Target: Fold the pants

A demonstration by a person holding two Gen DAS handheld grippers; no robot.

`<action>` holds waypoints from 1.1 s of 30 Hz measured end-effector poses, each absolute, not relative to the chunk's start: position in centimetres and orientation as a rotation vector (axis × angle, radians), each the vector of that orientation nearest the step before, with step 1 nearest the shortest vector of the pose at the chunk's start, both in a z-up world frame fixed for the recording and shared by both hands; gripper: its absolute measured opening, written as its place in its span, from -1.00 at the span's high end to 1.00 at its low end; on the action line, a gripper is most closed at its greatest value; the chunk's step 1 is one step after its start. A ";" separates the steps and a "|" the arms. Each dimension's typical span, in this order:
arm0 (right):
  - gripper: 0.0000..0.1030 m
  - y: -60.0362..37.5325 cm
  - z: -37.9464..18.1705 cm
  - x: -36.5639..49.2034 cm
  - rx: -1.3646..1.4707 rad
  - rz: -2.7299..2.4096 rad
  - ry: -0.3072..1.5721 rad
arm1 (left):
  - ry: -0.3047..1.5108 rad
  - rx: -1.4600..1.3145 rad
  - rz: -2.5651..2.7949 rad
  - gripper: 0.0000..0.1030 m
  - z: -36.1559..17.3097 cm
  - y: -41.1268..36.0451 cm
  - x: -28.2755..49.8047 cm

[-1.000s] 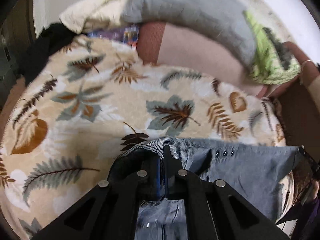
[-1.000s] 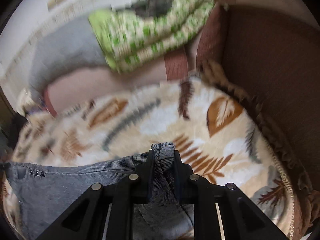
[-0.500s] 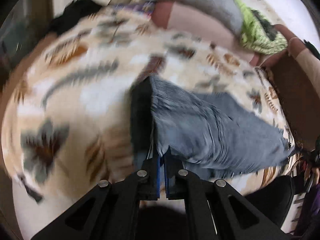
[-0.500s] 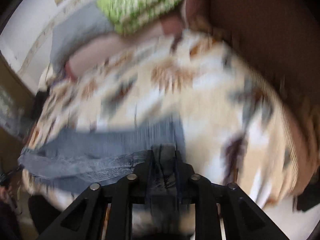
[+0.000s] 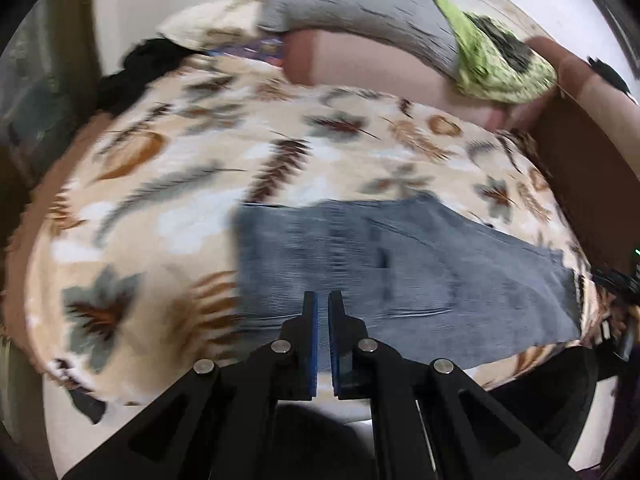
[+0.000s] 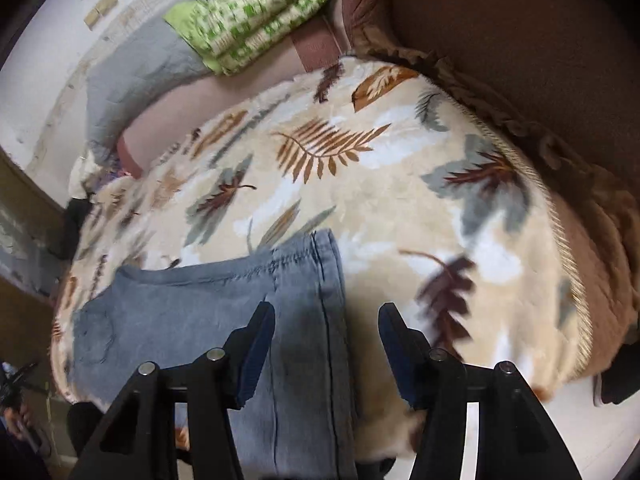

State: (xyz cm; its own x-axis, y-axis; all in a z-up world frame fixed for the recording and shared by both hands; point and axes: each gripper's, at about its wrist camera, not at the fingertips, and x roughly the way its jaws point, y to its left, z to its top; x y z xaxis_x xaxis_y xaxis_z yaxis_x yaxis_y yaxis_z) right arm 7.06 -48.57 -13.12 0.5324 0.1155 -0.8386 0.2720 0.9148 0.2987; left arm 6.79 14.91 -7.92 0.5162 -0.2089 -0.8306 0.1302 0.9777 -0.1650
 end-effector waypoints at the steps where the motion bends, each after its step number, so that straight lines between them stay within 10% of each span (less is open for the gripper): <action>1: -0.12 -48.4 -13.7 7.3 0.416 -0.109 1.029 | 1.025 -0.097 -0.226 0.91 -8.7 13.6 7.4; 4: -0.01 -47.2 -16.1 9.5 0.344 -0.136 1.131 | 1.058 -0.118 -0.254 0.91 -10.6 11.7 8.6; 5: 0.45 -46.6 -16.6 10.1 0.308 -0.127 1.161 | 1.077 -0.115 -0.244 0.91 -11.5 11.1 9.2; 7: 0.71 -45.7 -16.1 10.2 0.210 -0.156 1.154 | 1.109 -0.121 -0.232 0.91 -13.1 10.8 10.3; 16: 0.75 -45.8 -10.3 12.3 0.167 -0.188 0.952 | 1.117 -0.108 -0.145 0.91 -15.1 10.6 12.6; 21: 0.72 -46.9 -16.0 15.1 0.219 -0.241 1.112 | 1.124 -0.105 -0.113 0.91 -16.7 10.6 13.2; 29: 0.35 -43.2 -10.6 13.0 0.168 -0.275 0.919 | 1.096 -0.086 -0.095 0.90 -15.9 10.3 12.9; 33: 0.35 -34.5 -9.7 14.8 0.143 0.054 0.926 | 1.039 -0.079 -0.121 0.37 -14.7 8.7 11.9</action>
